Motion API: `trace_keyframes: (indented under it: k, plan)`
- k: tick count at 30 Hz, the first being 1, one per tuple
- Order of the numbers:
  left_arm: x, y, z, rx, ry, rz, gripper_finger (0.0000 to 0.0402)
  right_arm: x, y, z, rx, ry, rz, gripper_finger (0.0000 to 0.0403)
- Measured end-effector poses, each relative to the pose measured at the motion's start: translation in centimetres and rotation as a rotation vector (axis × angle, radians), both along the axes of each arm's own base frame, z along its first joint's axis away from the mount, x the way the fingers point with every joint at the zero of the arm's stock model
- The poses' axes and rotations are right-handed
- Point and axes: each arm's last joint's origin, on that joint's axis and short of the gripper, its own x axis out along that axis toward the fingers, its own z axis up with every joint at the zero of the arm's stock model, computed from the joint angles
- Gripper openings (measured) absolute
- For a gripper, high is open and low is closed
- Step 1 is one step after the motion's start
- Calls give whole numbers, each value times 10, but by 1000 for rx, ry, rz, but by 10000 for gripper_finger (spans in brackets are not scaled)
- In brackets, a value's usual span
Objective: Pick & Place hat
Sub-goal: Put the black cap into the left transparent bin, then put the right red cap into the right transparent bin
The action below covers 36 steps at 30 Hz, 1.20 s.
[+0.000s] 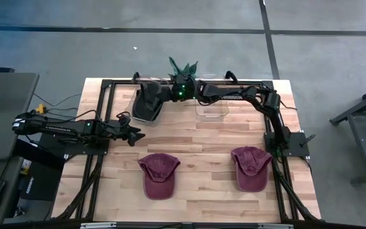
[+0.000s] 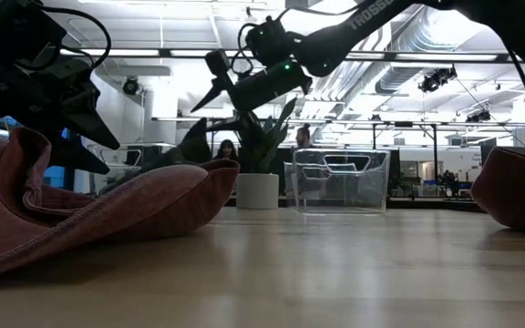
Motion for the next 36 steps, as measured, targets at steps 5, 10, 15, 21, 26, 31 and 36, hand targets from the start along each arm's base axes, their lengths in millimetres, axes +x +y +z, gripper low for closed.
trace_keyframes:
  k: [5,10,15,21,26,31,36]
  plan:
    - [0,0,0,0,0,0,261,-3,3,0,5,43,77,195]
    - [0,0,0,0,0,0,261,-12,8,9,-33,115,107,197]
    - [0,0,0,-1,0,-1,261,-23,15,25,-92,167,147,198]
    - [0,0,0,-1,0,-2,261,-40,28,41,-151,268,217,198]
    - [0,0,0,-1,0,-2,261,-57,36,56,-219,350,259,198]
    - [0,0,0,-1,0,-2,261,-76,43,71,-281,435,280,198]
    - [0,0,0,-1,0,-1,261,-100,64,87,-311,538,364,198]
